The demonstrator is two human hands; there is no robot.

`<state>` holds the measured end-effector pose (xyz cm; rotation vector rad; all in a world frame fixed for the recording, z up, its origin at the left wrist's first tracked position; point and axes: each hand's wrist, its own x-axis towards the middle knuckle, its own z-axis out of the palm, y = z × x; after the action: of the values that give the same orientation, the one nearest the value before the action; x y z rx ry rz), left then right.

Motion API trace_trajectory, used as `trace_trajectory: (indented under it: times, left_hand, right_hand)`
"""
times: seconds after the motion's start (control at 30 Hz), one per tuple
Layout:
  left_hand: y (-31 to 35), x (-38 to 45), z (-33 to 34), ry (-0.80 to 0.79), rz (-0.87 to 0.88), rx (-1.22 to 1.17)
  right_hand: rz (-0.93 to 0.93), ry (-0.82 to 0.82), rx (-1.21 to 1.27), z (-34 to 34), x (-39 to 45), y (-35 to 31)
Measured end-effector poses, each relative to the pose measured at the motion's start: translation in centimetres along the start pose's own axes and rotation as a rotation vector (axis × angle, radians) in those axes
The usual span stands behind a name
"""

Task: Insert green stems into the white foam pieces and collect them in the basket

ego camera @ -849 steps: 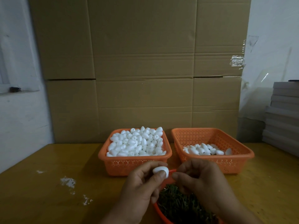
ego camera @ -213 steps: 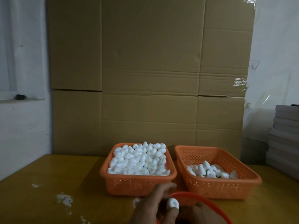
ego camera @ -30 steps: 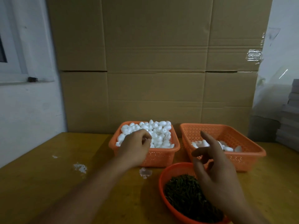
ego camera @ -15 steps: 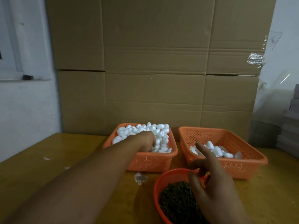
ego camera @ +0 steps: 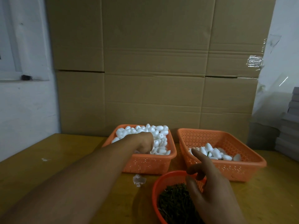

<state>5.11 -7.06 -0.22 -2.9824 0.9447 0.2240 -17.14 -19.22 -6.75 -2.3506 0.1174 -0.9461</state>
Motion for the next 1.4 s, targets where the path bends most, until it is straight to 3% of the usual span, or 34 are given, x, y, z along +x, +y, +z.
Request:
trace_trajectory:
  times: [0.37, 0.53, 0.67, 0.83, 0.97, 1.2, 1.4]
  left_hand:
    - [-2.1, -3.5, 1.9, 0.606, 0.278, -0.556]
    - [0.0, -8.1, 3.2, 0.756, 0.373, -0.751]
    - [1.3, -11.3, 4.5, 0.767, 0.433, -0.816]
    - [2.1, -13.3, 6.3, 0.756, 0.501, -0.925]
    - [1.9, -13.6, 7.4, 0.7, 0.486, -1.031]
    - [1.9, -14.3, 7.9, 0.591, 0.544, -1.024]
    - [2.3, -14.6, 7.5, 0.445, 0.562, -1.166]
  right_hand:
    - [-0.016, 0.017, -0.007, -0.2, 0.0, -0.2]
    - [-0.024, -0.032, -0.044, -0.3, 0.0, -0.3]
    - [-0.11, -0.073, -0.183, -0.9, 0.3, -0.6]
    - [-0.059, -0.356, -0.388, -1.4, 0.4, -1.2]
    - [-0.012, -0.468, -0.478, -1.1, 0.2, -1.1]
    - [-0.021, -0.705, -0.503, -0.5, 0.6, -1.7]
    - [0.017, -0.734, -0.454, 0.4, 0.6, -2.1]
